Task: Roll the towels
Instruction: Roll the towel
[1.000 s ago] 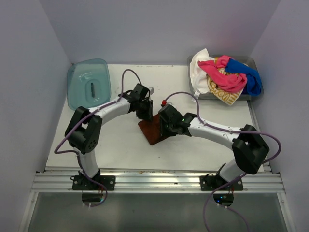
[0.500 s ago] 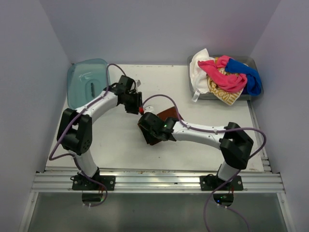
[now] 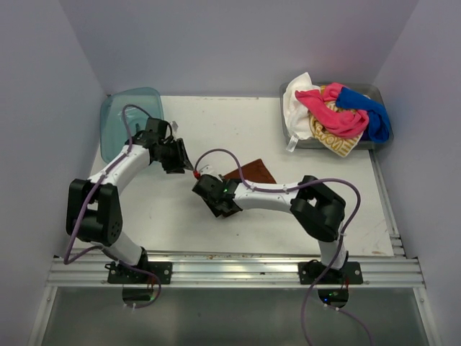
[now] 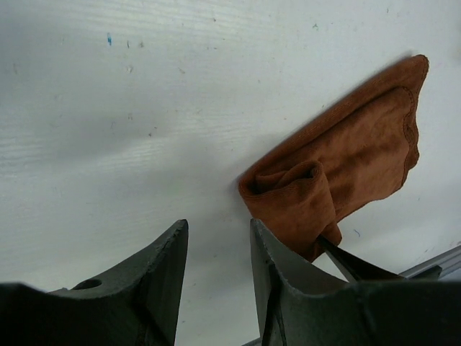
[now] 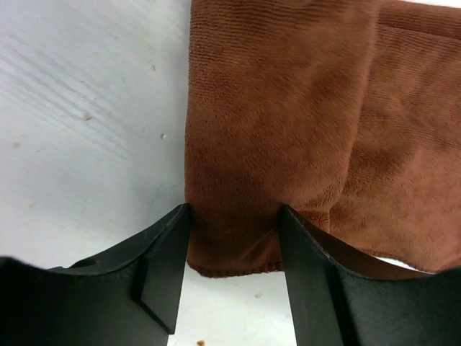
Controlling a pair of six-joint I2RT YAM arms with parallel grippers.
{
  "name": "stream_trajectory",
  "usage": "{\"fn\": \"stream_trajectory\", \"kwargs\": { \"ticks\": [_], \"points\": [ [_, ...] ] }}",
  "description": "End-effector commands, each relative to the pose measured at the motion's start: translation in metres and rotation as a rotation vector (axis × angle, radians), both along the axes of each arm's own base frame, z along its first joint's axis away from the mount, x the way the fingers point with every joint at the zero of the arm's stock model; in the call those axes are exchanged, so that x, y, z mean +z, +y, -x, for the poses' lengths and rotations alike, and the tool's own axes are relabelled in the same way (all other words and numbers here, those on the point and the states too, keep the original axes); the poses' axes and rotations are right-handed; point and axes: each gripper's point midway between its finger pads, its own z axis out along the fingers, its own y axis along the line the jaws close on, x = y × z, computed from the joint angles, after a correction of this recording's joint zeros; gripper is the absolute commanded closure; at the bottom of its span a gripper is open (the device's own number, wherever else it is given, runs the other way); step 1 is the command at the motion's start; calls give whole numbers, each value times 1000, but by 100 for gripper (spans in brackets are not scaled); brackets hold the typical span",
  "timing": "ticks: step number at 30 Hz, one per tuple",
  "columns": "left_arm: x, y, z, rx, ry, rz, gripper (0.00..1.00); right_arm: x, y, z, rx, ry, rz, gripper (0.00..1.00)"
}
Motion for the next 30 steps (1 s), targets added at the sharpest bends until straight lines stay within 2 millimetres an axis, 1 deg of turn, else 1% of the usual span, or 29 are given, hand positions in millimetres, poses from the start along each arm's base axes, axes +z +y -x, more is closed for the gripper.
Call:
{"fn": "stream_trajectory", "kwargs": {
  "ticks": [1,3,4,5,6,7,8,9,10,11,12,13,14,15,16,17,18,19,21,22,23,24,25,29,30],
  "points": [
    [3,-3,9,33,-6,51,56,-8,10,-6,2,-11,2,46],
    [2,-5,14,49,-1,74,56,-16,4,-6,-20,-7,25,55],
    [-4,-6,22,49,17,88,55,-17,3,-5,-36,-1,20,60],
    [-4,-7,23,58,15,98,54,-18,2,-3,-38,9,12,73],
    [-1,-7,26,57,5,109,52,-15,3,-3,-44,15,-10,77],
    [1,-11,30,44,4,132,49,-8,5,-3,-45,19,-45,82],
    [-2,-12,34,40,6,140,45,-9,8,1,-37,68,-96,89],
    [2,-13,36,34,-8,149,43,-7,10,2,-34,90,-136,92],
    [-1,-15,43,21,4,164,39,4,14,3,-32,107,-203,96],
    [1,-18,45,10,-2,182,37,1,12,0,-46,127,-249,100],
    [3,-21,48,-2,-8,198,34,3,17,6,-33,183,-304,100],
    [-1,-27,57,-25,13,224,29,6,18,6,-34,200,-339,100],
    [-1,-31,58,-34,1,236,24,7,16,3,-42,211,-376,100],
    [-2,-34,60,-41,3,240,21,9,18,6,-35,240,-411,100],
    [-8,-41,69,-61,20,241,16,11,19,8,-26,263,-435,100],
    [-9,-47,68,-70,14,255,15,11,19,7,-23,275,-463,100],
    [-14,-51,70,-74,30,261,14,12,22,13,-2,306,-489,100],
    [-16,-58,74,-92,38,271,14,14,22,15,9,315,-505,100],
    [-25,-66,72,-86,40,285,14,14,22,17,26,323,-519,100],
    [-29,-70,75,-94,52,300,15,14,23,20,35,334,-524,100],
    [-28,-74,69,-89,40,323,16,12,21,22,36,343,-522,100],
    [-34,-76,68,-86,56,326,18,13,22,23,37,347,-530,100],
    [-33,-79,64,-92,41,335,20,14,23,24,41,351,-541,100],
    [-42,-83,56,-101,46,329,25,13,19,26,22,360,-557,100],
    [-50,-83,56,-100,66,319,26,14,19,25,17,360,-559,100]
  ]
}}
